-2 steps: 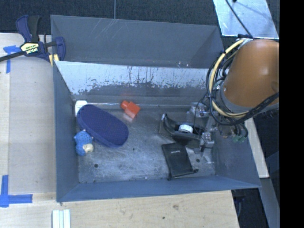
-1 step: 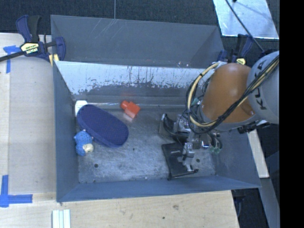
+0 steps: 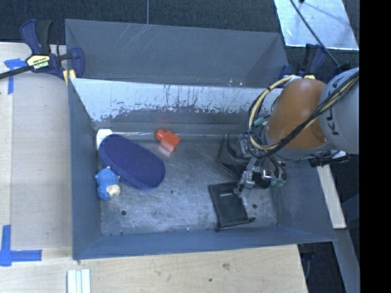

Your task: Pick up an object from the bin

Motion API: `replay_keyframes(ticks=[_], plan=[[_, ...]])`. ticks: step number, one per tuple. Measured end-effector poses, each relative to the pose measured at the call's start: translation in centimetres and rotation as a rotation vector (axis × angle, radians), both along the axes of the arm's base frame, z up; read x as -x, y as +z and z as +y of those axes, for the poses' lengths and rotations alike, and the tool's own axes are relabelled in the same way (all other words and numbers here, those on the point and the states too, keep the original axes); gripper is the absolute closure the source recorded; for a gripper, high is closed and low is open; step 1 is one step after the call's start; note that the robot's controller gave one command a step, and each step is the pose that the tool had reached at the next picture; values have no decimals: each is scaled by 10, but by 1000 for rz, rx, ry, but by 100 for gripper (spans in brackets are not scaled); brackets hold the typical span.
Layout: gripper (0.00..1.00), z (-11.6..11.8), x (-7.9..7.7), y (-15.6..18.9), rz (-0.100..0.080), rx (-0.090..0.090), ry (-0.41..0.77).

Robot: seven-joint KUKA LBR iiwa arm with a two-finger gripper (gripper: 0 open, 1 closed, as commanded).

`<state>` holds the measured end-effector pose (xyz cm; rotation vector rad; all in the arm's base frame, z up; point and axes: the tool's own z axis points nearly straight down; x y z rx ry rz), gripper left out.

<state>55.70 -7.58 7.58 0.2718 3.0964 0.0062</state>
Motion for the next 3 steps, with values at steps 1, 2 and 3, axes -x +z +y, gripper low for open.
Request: replay_keyframes(ticks=[1,2,3], plan=[[100,1,1,1,3,-1,3],[100,2,1,1,4,1,14],[100,-4,-34,-1,45,-19,-4]])
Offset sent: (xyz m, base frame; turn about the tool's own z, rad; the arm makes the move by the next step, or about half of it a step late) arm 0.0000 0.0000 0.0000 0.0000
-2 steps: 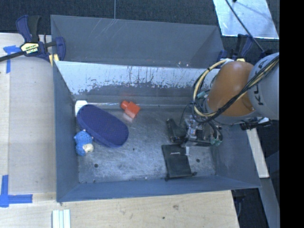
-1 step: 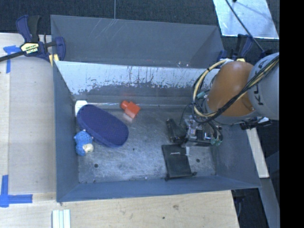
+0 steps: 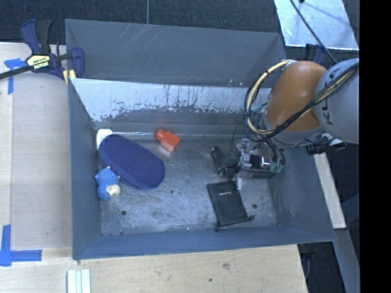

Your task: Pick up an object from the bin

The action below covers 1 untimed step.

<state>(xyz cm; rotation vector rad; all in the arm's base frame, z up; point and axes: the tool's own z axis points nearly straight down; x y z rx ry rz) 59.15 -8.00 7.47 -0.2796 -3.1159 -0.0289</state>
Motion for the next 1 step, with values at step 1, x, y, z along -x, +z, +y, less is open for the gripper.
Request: replay_keyframes(ticks=[1], plan=[[100,-2,-13,34,-14,10,13]])
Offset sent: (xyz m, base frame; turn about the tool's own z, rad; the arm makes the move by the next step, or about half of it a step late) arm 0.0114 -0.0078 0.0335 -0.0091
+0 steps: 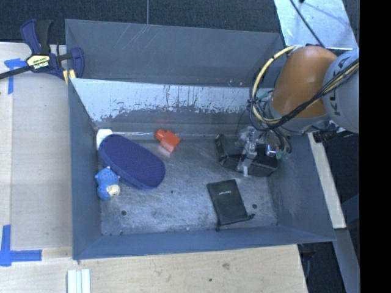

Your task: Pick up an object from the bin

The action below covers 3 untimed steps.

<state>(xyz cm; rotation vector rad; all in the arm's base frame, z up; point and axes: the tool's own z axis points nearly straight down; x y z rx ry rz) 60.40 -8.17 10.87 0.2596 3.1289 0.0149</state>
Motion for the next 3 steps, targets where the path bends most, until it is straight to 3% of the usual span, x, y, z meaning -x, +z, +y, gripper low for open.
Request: replay_keyframes(ticks=[1,2,3], plan=[[100,-15,-13,94,-11,12,39],[0,-15,-11,88,-2,10,39],[0,-3,0,-36,12,7,76]])
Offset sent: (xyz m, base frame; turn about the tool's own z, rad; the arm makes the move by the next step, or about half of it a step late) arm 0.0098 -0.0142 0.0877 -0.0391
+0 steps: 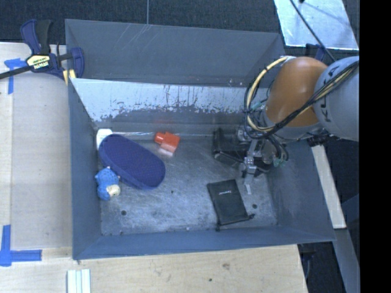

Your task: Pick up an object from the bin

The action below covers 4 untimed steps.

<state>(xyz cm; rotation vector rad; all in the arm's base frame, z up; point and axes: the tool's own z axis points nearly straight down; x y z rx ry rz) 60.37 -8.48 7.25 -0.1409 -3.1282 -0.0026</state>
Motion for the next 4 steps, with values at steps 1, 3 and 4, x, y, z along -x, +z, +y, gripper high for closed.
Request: replay_keyframes(ticks=[1,3,4], plan=[[0,53,-22,13,-17,1,209],[100,-8,-10,1,-28,4,-38],[100,6,-3,108,-15,3,-62]])
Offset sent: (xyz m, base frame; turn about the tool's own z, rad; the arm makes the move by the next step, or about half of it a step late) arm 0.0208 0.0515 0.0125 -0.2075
